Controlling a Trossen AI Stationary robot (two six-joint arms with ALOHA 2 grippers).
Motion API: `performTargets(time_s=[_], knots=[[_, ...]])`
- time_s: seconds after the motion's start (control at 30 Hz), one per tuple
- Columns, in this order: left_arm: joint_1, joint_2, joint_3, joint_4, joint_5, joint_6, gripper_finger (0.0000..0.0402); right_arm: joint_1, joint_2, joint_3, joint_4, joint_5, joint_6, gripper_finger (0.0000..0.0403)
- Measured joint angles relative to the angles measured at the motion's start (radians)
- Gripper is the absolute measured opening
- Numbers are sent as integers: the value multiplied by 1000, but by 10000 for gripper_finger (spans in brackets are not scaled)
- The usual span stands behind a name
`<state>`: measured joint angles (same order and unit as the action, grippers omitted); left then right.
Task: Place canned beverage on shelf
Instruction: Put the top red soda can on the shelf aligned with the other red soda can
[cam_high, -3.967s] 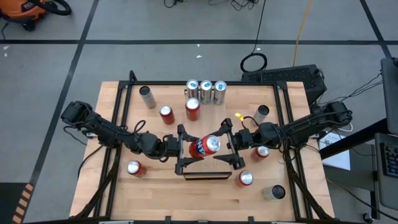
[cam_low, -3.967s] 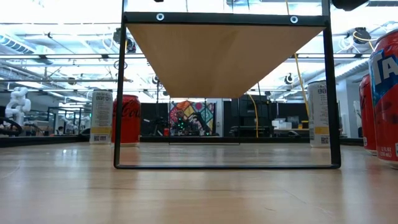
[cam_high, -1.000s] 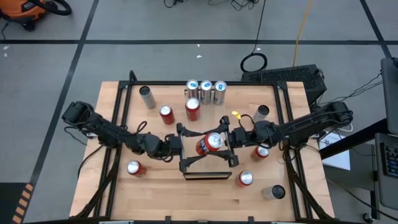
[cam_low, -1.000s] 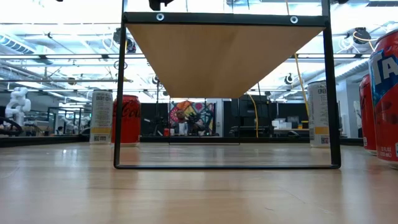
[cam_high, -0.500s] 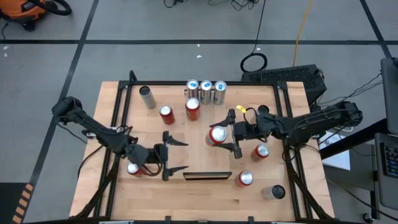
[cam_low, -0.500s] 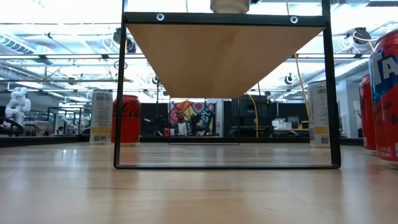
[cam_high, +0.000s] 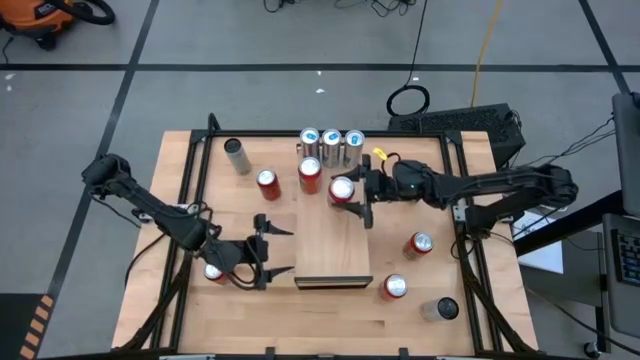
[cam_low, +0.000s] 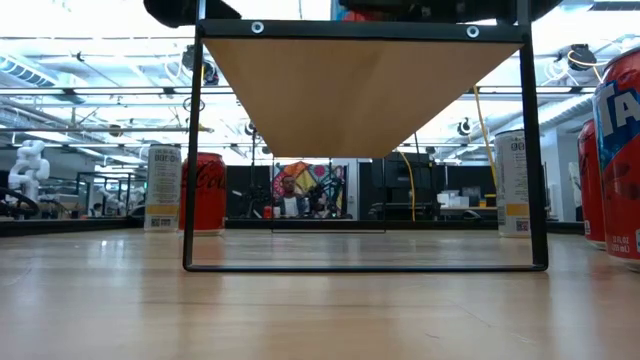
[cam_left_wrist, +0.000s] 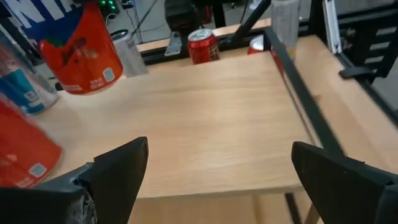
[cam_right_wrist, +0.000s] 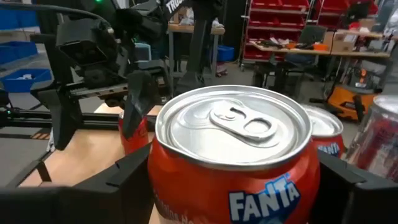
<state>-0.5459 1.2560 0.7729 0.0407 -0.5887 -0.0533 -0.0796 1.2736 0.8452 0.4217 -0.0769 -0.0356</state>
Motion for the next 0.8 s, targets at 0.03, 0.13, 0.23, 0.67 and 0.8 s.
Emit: performTargets(time_s=[0.03,0.13,0.23,0.67,0.8], knots=[[6,-1,-7,6,0,8,398,-9,5,0,0,-8,4,283],[17,-40,-36,6,10,26,393,-26,32,0,8,-7,-1,283],[19,-94,-79,41,39,41,378,-39,52,-10,25,-6,-13,283],[20,-227,-219,141,58,40,347,-134,60,-95,161,-111,32,283],[21,-223,-219,152,58,41,347,-163,62,-96,186,-135,50,283]])
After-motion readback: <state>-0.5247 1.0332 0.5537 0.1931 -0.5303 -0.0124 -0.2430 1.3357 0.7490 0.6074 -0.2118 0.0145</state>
